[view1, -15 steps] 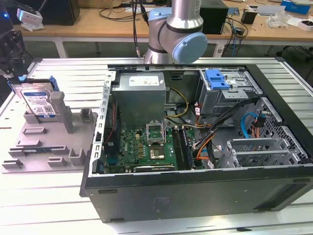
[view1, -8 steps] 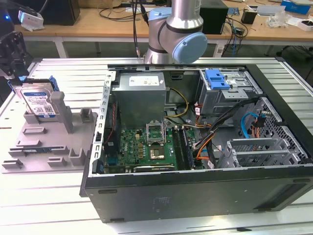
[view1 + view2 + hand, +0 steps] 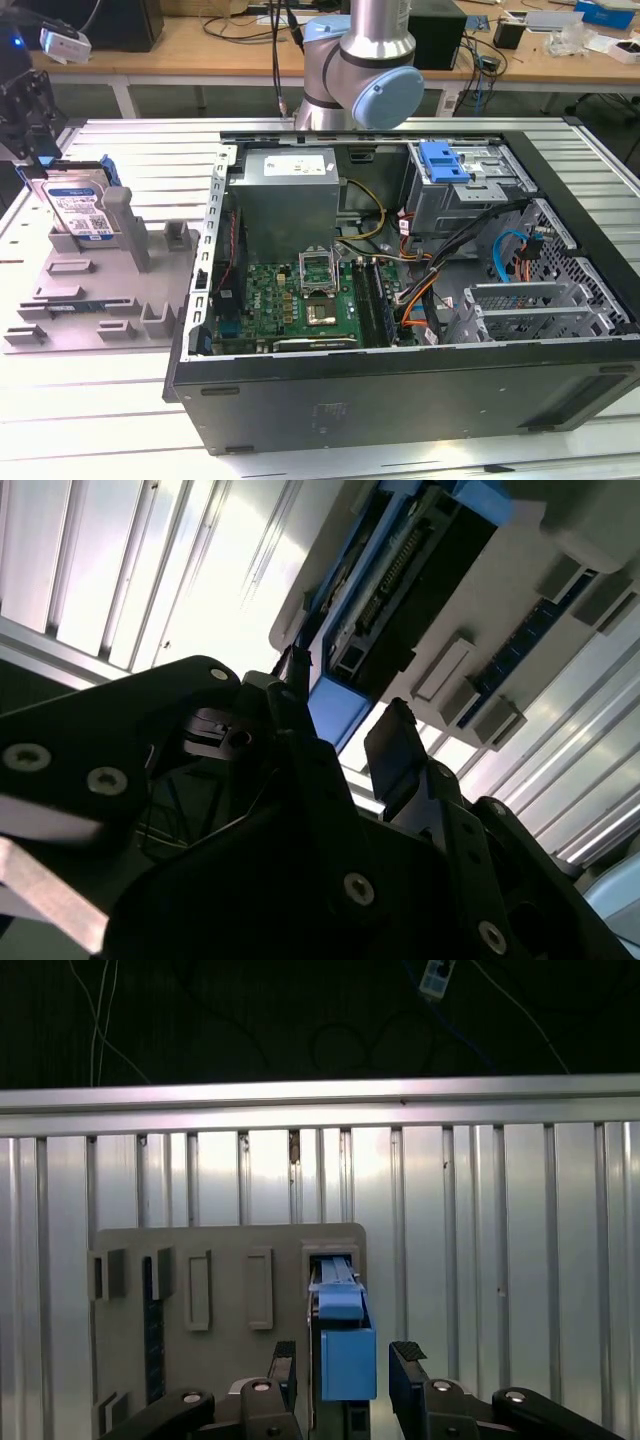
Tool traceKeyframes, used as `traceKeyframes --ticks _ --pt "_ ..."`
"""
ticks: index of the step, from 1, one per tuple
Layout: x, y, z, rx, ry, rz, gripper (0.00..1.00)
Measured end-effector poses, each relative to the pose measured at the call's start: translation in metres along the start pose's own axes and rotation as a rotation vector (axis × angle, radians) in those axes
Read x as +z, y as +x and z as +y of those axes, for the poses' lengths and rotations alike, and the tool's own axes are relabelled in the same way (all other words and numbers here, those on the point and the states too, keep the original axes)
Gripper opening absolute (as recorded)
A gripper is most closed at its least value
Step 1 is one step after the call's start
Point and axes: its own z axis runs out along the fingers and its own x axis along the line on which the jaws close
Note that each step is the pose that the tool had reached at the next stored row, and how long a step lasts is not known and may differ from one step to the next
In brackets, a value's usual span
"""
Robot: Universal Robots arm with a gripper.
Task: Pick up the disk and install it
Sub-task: 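Pick up the disk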
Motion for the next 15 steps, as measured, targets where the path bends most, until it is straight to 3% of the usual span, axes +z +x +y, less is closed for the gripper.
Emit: traceKeyframes --ticks 15 --pt "0.0070 -0.0001 0.0007 0.000 0.0001 0.0000 0.50"
